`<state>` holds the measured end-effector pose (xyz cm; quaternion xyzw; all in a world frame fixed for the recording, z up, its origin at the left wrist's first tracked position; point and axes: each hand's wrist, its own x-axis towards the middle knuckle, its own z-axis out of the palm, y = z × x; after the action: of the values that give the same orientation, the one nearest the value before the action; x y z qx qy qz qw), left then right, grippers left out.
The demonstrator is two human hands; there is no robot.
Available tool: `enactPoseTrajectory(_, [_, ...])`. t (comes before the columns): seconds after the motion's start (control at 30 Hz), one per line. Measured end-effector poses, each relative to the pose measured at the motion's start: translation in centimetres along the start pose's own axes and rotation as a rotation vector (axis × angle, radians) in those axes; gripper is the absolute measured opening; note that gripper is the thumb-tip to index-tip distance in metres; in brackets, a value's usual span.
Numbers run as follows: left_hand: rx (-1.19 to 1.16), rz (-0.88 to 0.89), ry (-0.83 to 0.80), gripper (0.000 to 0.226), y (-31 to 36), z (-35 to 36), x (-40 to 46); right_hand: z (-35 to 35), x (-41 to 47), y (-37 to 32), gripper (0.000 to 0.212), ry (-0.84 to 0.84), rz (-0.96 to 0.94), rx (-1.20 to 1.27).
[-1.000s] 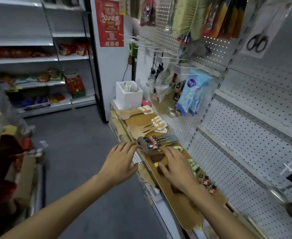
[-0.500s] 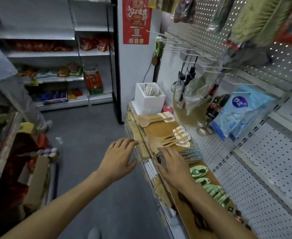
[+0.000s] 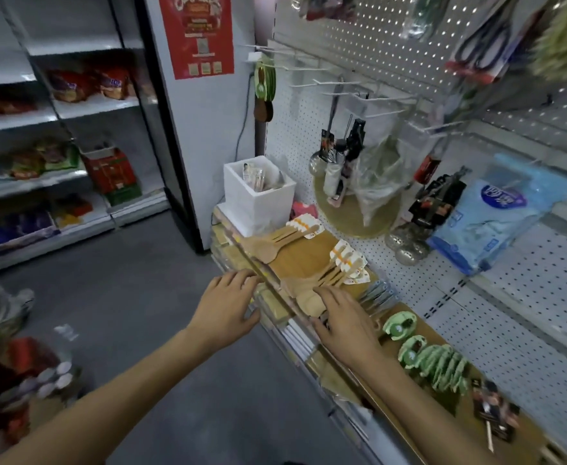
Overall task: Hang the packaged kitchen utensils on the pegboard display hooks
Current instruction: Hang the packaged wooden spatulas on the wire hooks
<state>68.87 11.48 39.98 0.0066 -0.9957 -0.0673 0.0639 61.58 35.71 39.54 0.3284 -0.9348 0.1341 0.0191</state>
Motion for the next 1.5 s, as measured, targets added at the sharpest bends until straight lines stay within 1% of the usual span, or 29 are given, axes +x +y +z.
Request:
enactPoseTrajectory(0.23, [-0.02,0.14,-0.09,0.053,-2.9,3.6,8.7,3.3,5.2,2.9,0.052,-0.027,0.166,0.019])
enactPoseTrajectory(0.6, [-0.035,0.259,-0.277,0.049,-4.4,13.5,22.9,11.0,14.8,12.4,0.053,-0.15,0.368,0.075])
enactPoseTrajectory(0.8, [0.001,0.312,-0.417,0.05,-5.6,21.3,29.1,16.9,18.0,17.0,0.053,-0.247,0.539,0.109])
enactPoseTrajectory(1.0, [-0.003,0.4,-0.5,0.049,-4.8,30.6,35.0,24.5,21.1,21.7,0.053,-0.28,0.697,0.156])
enactPoseTrajectory(1.23, [0.002,0.517,-0.551,0.045,-1.9,40.1,39.8,32.3,24.7,27.0,0.048,-0.233,0.867,0.292])
enactPoseTrajectory(1.37, [-0.092,0.44,-0.607,0.036,0.5,43.6,42.5,35.5,26.5,30.2,0.043,-0.168,1.009,0.351])
enactPoseTrajectory(1.43, [-0.108,0.415,-0.598,0.031,1.7,45.1,43.7,36.6,27.2,31.4,0.04,-0.133,1.077,0.366])
enactPoseTrajectory(1.5, [-0.095,0.418,-0.578,0.034,2.8,46.2,44.7,37.5,27.7,32.3,0.037,-0.099,1.134,0.393])
